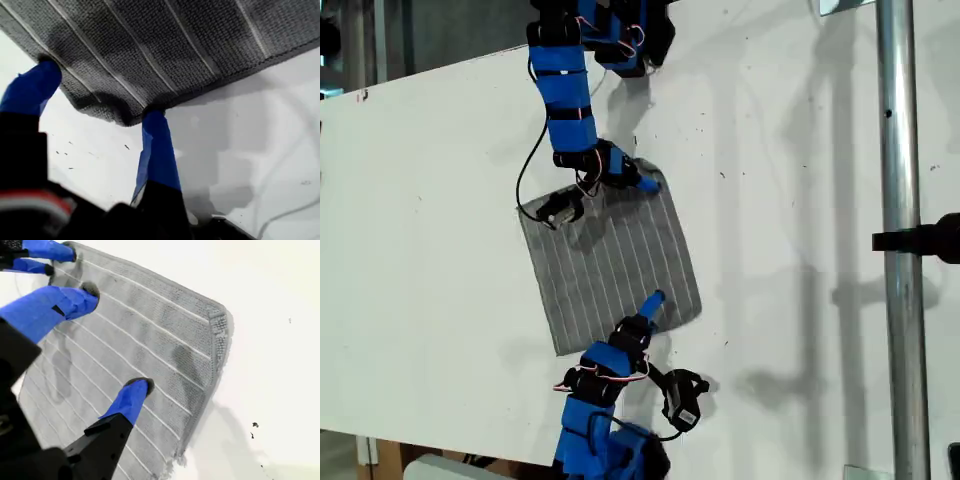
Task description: Grasp corners of a towel and fold twice.
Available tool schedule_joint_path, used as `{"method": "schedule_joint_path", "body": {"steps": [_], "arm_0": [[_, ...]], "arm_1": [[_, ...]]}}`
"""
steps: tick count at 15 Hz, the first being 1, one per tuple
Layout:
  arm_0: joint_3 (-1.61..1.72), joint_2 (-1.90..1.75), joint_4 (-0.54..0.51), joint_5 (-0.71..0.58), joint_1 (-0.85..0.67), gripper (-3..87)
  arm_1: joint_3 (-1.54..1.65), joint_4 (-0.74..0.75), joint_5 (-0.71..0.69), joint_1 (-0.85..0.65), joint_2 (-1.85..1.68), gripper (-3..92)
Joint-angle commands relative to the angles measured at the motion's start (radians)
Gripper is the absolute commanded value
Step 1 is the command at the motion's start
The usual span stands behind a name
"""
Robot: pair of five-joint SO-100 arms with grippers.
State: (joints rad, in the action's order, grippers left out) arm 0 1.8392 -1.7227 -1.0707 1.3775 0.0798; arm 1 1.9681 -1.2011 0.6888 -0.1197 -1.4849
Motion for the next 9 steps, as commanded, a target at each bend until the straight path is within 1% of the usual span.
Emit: {"method": "schedule_joint_path", "body": {"steps": [1, 3, 4, 7, 9], "arm_0": [[0.012, -0.005, 0.026, 0.032, -0.015, 29.9], [0.046, 0.003, 0.055, 0.06, -0.021, 29.7], [0.051, 0.017, 0.058, 0.072, -0.028, 29.7], [0.034, 0.129, 0.084, 0.1, -0.04, 28.9], [-0.054, 0.244, 0.095, 0.091, -0.034, 28.7]], "arm_1": [[-0.067, 0.009, -0.018, -0.018, 0.086, 20.3], [-0.091, 0.0, -0.023, -0.023, 0.107, 6.8], [-0.091, 0.0, -0.026, -0.023, 0.11, 3.6], [-0.098, 0.005, -0.029, -0.005, 0.115, 2.4], [-0.106, 0.005, -0.029, 0.0, 0.126, 1.9]]}}
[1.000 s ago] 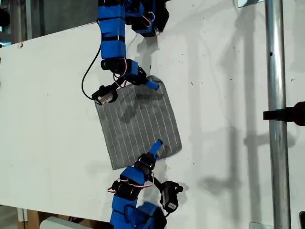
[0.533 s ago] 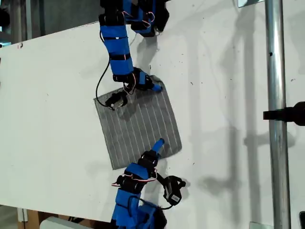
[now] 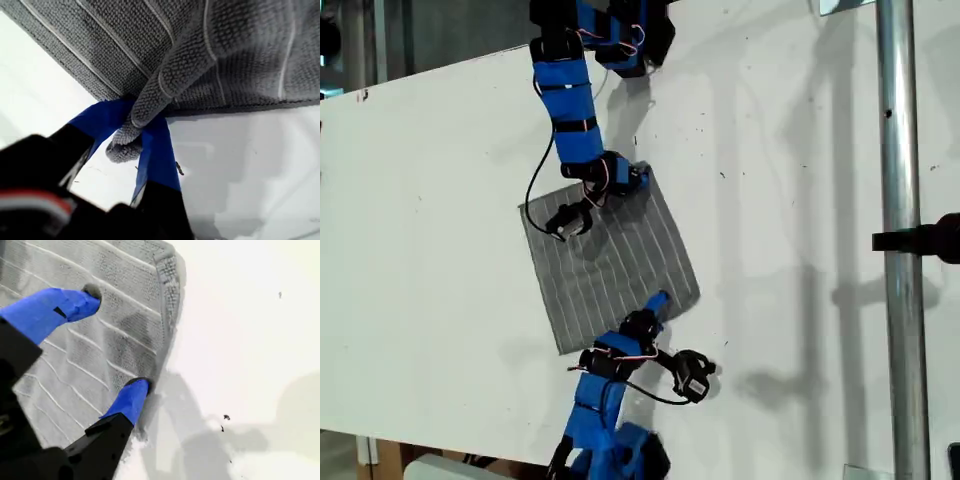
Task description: Grasp corners of a towel and fold twice.
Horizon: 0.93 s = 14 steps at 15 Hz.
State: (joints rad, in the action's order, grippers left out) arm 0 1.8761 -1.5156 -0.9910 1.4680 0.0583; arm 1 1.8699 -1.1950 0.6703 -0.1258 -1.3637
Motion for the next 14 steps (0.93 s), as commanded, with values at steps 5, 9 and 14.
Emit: {"method": "schedule_joint_path", "body": {"steps": [5, 9, 14], "arm_0": [[-0.489, 0.278, -0.086, -0.035, 0.028, 28.8], [-0.515, 0.414, -0.112, 0.081, 0.087, 29.0], [-0.413, 0.511, -0.025, 0.126, 0.087, 1.8]], "arm_1": [[-0.017, -0.003, -0.011, -0.002, 0.011, 1.9], [-0.018, -0.005, -0.009, -0.002, 0.012, 1.9], [-0.018, -0.008, -0.005, 0.005, 0.012, 1.9]]}}
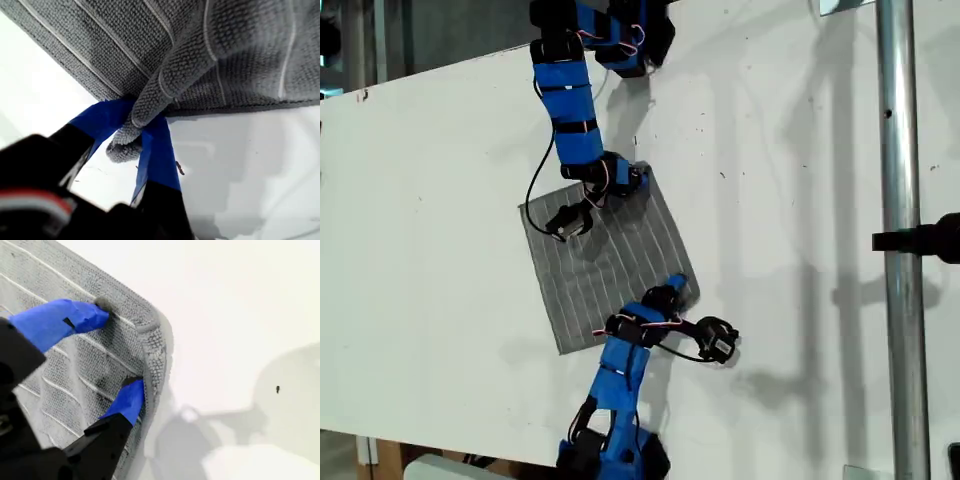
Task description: Grasp corners of a towel and fold twice.
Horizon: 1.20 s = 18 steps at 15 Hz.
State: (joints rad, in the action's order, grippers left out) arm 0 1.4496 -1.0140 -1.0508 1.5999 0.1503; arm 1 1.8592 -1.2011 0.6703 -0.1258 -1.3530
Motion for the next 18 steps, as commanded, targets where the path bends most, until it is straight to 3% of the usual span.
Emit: {"method": "schedule_joint_path", "body": {"steps": [1, 5, 11, 13, 18], "arm_0": [[0.015, 0.015, 0.077, -0.04, -0.005, -1.8], [-0.038, -0.011, 0.078, -0.078, 0.003, -1.1], [-0.067, -0.371, -0.072, -0.265, -0.008, -1.1], [-0.049, -0.479, -0.126, -0.261, 0.006, -1.1], [0.075, -0.643, -0.021, -0.187, 0.101, -1.1]], "arm_1": [[-0.008, -0.002, -0.005, 0.003, 0.002, 1.9], [-0.008, -0.003, 0.0, 0.003, 0.002, 1.9], [-0.072, -0.181, 0.08, 0.038, -0.272, 1.7], [-0.071, -0.225, 0.127, 0.1, -0.391, 1.3], [-0.282, -0.278, 0.189, 0.308, -0.39, 0.9]]}}
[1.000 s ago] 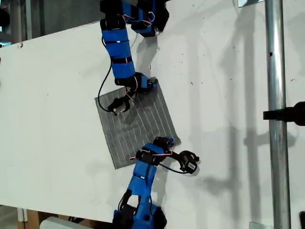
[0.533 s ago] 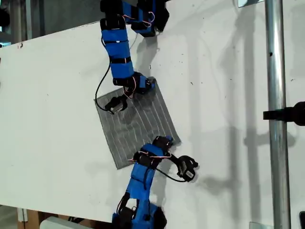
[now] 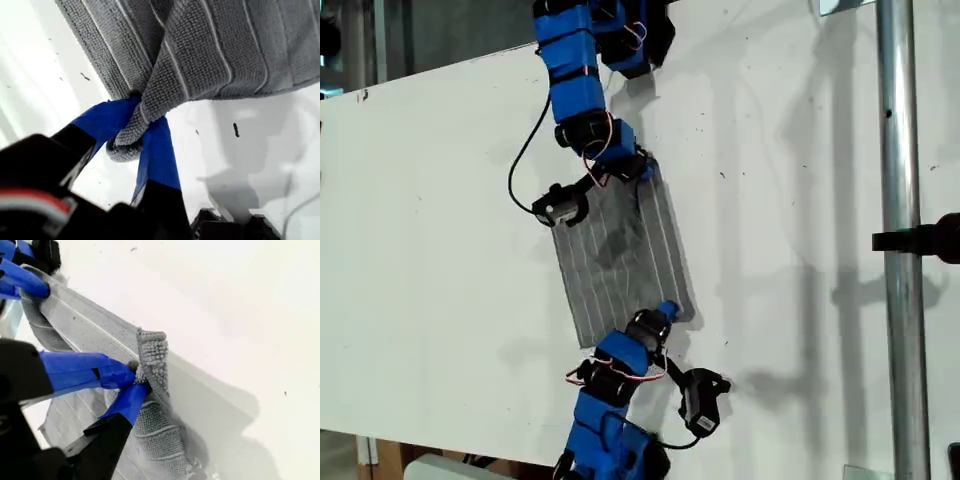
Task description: Grasp corners of a towel and fold twice.
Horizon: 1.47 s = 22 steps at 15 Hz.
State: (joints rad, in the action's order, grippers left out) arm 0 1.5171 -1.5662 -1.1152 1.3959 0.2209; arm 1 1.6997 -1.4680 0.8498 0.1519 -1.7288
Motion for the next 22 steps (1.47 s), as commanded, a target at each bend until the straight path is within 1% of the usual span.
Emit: {"method": "schedule_joint_path", "body": {"steps": [1, 2, 4, 5, 7, 9, 10, 13, 15, 16, 18, 22], "arm_0": [[0.049, -0.123, 0.075, 0.017, 0.018, -1.1], [0.086, -0.141, 0.091, 0.008, -0.012, -1.1], [0.138, -0.181, 0.069, -0.051, -0.107, -1.1], [0.156, -0.198, 0.044, -0.092, -0.17, -1.1], [0.172, -0.206, -0.023, -0.178, -0.324, -1.1], [0.15, -0.189, -0.089, -0.291, -0.482, -1.1], [0.129, -0.189, -0.123, -0.353, -0.554, -1.1], [0.029, -0.187, -0.221, -0.508, -0.741, -1.1], [-0.034, -0.201, -0.282, -0.566, -0.801, -1.1], [-0.018, -0.229, -0.276, -0.578, -0.813, -1.1], [0.086, -0.255, -0.227, -0.577, -0.805, -1.1], [0.365, -0.239, -0.026, -0.491, -0.762, -1.0]], "arm_1": [[-0.129, -0.002, -0.002, -0.002, -0.005, 0.5], [-0.124, -0.003, -0.023, -0.06, 0.005, 0.3], [-0.124, 0.012, -0.107, -0.199, 0.025, 0.3], [-0.115, 0.043, -0.155, -0.273, 0.046, 0.3], [-0.129, 0.144, -0.265, -0.414, 0.11, 0.3], [-0.175, 0.25, -0.373, -0.549, 0.186, 0.3], [-0.227, 0.284, -0.423, -0.603, 0.235, -0.2], [-0.462, 0.307, -0.511, -0.73, 0.367, -0.2], [-0.54, 0.308, -0.523, -0.779, 0.35, -0.2], [-0.518, 0.325, -0.523, -0.79, 0.314, -0.2], [-0.43, 0.331, -0.509, -0.79, 0.279, -0.2], [-0.279, 0.302, -0.437, -0.741, 0.316, -0.2]]}}
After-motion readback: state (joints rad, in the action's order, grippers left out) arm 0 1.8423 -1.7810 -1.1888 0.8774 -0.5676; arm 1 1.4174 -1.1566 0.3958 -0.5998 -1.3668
